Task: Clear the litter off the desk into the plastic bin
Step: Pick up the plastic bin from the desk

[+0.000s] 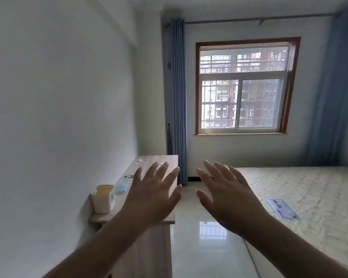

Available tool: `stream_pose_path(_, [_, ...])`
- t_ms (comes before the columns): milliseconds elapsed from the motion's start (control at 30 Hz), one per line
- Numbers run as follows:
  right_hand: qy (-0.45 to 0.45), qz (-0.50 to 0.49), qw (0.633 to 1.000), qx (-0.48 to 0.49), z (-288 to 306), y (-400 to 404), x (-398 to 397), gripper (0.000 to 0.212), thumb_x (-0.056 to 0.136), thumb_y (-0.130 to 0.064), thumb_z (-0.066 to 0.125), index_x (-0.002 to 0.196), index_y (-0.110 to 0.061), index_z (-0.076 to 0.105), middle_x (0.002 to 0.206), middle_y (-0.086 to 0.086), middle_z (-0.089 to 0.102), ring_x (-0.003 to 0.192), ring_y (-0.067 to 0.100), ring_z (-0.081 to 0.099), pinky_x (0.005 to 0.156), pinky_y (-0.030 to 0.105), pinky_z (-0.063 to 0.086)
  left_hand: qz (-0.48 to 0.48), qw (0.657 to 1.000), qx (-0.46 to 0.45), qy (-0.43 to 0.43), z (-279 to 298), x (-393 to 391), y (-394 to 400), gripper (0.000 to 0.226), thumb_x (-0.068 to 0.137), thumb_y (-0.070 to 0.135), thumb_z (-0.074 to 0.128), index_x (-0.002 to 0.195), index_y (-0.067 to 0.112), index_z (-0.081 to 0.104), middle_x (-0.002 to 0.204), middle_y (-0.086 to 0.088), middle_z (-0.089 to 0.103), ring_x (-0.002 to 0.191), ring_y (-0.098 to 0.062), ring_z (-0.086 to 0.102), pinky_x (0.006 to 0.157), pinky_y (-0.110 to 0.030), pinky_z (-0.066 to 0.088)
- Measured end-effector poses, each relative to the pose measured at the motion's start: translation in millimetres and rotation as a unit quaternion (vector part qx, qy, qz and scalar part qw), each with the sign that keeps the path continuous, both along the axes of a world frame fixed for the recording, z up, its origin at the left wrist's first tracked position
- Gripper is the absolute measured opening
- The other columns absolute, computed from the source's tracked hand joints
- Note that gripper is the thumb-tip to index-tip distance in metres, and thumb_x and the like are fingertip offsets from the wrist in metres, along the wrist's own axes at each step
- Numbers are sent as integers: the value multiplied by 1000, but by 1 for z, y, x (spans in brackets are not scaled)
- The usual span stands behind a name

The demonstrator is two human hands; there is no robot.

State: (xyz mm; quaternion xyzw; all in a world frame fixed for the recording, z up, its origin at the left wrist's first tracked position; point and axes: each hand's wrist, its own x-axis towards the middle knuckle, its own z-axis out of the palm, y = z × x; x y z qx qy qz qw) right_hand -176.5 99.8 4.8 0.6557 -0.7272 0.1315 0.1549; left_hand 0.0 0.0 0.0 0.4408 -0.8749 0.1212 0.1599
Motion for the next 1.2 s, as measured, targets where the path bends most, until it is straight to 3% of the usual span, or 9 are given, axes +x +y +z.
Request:
stream_pose_path(133, [16,10,1000,6,-15,-2,-48,65,88,-65,8,147,-40,9,162,-7,4,149,18,2,119,46,-1,-11,1000,-27,-9,-12,-38,-10,68,87,66,-2,150,43,5,164,8,5,150,-18,-1,118,-50,-6])
stream_pose_path(333, [-24,43,998,29,-36,-35,-90,60,93,-61,12,148,-37,10,162,-7,8,149,17,3,120,45,7,-10,1000,-5,-15,-29,-68,-32,67,88,63,-3,151,41,6,164,6,7,150,-15,-1,120,-43,0])
stream_pose_path(500, [-71,72,994,33,-59,-74,-83,59,95,-58,20,149,-35,15,161,-8,13,148,16,7,118,41,4,23,999,24,-24,-46,-64,-61,69,87,63,-2,152,41,3,165,6,6,150,-15,0,119,-44,3])
stream_pose_path(633, [-81,101,991,41,-67,-109,-66,61,94,-60,18,150,-37,11,161,-11,12,148,14,7,119,40,6,55,997,47,-15,-62,-35,-88,63,91,62,3,150,43,-5,165,7,2,149,-15,-2,119,-43,1])
stream_pose_path(800, [-81,130,987,41,-72,-166,-21,62,93,-61,15,150,-37,9,161,-12,11,148,12,7,120,38,8,89,994,55,23,-77,18,-120,67,87,64,-3,151,44,0,164,8,4,149,-12,-2,118,-39,-4])
stream_pose_path(1033, [-77,184,977,74,-84,-259,69,62,95,-60,18,151,-35,11,161,-10,9,148,15,4,121,43,8,152,985,71,36,-87,121,-189,64,92,56,1,152,37,10,164,5,9,149,-15,4,119,-41,5])
stream_pose_path(1200, [-57,197,977,62,-87,-310,109,62,92,-61,15,149,-35,14,160,-10,15,147,16,11,118,41,10,180,981,68,15,-100,167,-238,63,92,57,2,152,37,6,165,5,7,149,-16,3,117,-41,2])
